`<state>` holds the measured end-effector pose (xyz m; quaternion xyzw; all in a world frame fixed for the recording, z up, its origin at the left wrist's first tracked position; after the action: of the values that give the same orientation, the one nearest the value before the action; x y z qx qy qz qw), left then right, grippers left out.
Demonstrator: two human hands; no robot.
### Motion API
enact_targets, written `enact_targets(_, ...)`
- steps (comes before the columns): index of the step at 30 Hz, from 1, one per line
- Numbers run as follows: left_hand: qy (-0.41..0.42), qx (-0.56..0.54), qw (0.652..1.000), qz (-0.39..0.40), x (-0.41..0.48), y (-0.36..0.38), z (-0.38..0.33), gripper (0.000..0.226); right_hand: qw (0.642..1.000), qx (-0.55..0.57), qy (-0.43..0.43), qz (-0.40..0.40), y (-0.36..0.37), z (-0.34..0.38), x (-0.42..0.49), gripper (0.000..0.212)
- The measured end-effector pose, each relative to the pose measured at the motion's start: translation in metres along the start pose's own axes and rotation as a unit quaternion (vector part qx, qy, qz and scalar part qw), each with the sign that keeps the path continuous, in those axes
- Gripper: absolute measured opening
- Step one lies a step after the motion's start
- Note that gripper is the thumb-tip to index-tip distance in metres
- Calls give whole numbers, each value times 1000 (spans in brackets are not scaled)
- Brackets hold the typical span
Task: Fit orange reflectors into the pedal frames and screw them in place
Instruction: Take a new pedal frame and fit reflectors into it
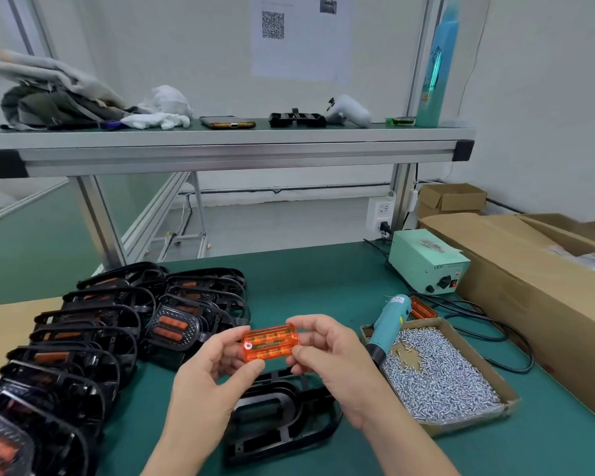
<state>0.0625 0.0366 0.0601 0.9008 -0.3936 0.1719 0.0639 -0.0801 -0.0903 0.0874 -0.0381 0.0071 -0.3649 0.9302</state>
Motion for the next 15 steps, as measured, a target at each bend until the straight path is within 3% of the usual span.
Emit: enact_targets(15, -27, -4, 999, 18, 0, 0, 5, 49, 1000, -18, -1, -2, -1, -2, -3, 35)
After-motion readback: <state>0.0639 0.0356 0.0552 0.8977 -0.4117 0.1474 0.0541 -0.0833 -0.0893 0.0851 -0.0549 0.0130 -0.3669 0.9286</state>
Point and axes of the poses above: each hand's wrist, its own x-axis towards the middle knuckle, its own y-axis out of the palm, z = x × y, the point moved 3 cm from there along x, towards the middle knuckle, and after that the axes turned 6 degrees about -x, right-handed, at the moved point
